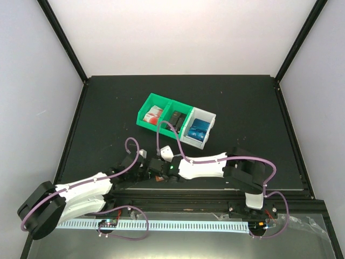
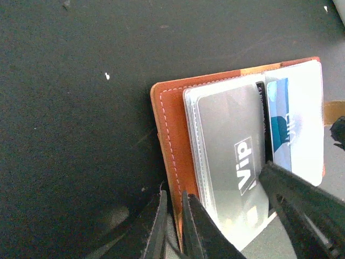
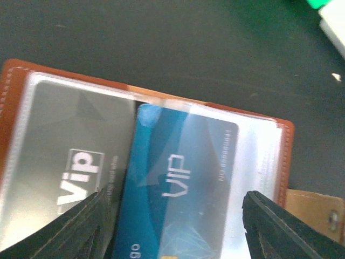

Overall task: Put the credit cards into the card holder
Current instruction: Insert the credit card into the card holder.

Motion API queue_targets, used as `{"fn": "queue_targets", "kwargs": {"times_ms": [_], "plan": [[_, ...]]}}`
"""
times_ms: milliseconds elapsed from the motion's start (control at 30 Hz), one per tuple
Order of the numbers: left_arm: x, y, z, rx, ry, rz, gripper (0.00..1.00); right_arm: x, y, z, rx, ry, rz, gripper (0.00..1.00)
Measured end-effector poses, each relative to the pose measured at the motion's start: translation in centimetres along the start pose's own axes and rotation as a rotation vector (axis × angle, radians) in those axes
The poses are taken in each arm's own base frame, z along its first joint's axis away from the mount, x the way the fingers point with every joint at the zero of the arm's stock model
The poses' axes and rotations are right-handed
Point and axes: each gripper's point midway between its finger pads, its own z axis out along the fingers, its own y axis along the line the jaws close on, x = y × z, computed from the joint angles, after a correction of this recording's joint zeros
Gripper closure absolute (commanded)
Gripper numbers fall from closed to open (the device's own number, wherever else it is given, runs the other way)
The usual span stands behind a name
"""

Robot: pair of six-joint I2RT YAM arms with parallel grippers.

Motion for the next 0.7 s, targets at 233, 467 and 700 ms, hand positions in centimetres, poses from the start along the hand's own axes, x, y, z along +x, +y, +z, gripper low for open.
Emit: {"fn": "queue_targets", "kwargs": {"times_ms": [233, 467, 700], "plan": [[0.0, 0.2, 0.0, -0.004, -0.007, -0.007, 0.91, 0.3, -2.0, 0.2, 0.111, -0.006, 0.033, 0.34], [-0.1, 0.2, -0.1, 0.001, -0.013, -0.008, 0.90, 0.3, -3.5, 0.2, 0.196, -0.008, 0.058, 0.35], [-0.1, 0.3, -0.4, -0.001, -0.017, -0.006, 0.81, -1.1, -4.0, -1.1, 0.112, -0.038, 0.123, 0.34]]}}
